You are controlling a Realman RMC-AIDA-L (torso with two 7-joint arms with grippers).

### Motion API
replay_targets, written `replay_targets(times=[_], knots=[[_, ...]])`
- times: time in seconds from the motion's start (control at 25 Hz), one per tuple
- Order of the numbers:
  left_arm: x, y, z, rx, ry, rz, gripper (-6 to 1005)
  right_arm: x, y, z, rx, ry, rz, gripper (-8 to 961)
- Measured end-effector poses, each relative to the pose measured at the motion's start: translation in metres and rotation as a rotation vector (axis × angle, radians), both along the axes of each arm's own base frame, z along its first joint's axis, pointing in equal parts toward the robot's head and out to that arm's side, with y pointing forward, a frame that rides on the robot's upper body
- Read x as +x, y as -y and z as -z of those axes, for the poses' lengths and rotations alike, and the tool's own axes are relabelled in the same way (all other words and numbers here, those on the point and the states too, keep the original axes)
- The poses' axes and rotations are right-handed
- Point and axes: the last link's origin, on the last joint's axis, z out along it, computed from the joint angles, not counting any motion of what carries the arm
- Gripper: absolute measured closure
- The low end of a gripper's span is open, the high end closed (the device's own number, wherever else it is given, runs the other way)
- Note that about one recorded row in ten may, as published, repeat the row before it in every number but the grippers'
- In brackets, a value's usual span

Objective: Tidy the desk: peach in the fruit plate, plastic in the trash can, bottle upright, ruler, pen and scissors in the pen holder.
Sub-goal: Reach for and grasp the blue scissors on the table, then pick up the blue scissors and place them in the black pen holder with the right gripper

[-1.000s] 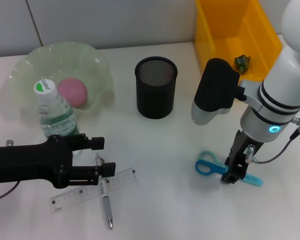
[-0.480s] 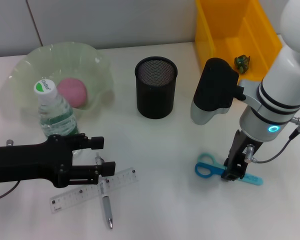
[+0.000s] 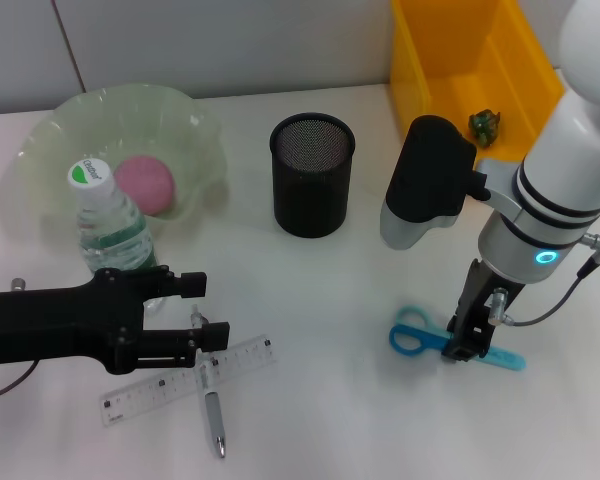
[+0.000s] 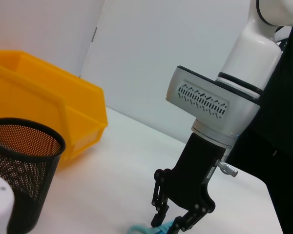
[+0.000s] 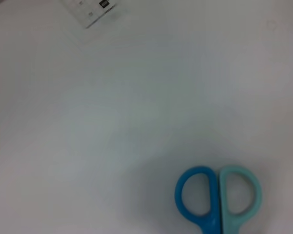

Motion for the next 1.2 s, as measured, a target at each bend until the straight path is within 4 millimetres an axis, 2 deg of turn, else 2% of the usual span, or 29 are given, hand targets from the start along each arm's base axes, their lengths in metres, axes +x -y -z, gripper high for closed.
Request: replay_targets(times=[0.4,0.76,0.88,0.96,1.04,1.08,1.12,1.2], knots=[[0.000,0.000,0.000,0.001,0.003,0.000,186,-0.002,0.002,0.002,-0.006,0.000,-0.013,721],[0.000,0.000,-0.001,0.003,0.003,-0.001,186,-0.016,0.000,-0.008,0.031,-0.063,-0.022,733],[-0.001,0.000,-0.001,0.005,0.003,-0.004,187,-0.026,-0.002,-0.027,0.097,-0.142,-0.030,733],[-0.001,0.000,-0.001,0.005,0.002,-0.005,187,-0.029,-0.003,-0.033,0.114,-0.174,-0.034,734],[-0.002,0.000,-0.002,0.006,0.002,-0.006,187,-0.033,-0.003,-0.044,0.145,-0.251,-0.043,734],[-0.002,0.000,-0.002,0.006,0.004,-0.008,187,-0.037,-0.003,-0.056,0.175,-0.330,-0.060,734],[-0.002,0.000,-0.002,0.006,0.004,-0.008,187,-0.037,-0.003,-0.056,0.175,-0.330,-0.060,734],[-0.002,0.000,-0.002,0.010,0.005,-0.005,187,-0.042,-0.003,-0.070,0.212,-0.458,-0.096,734]])
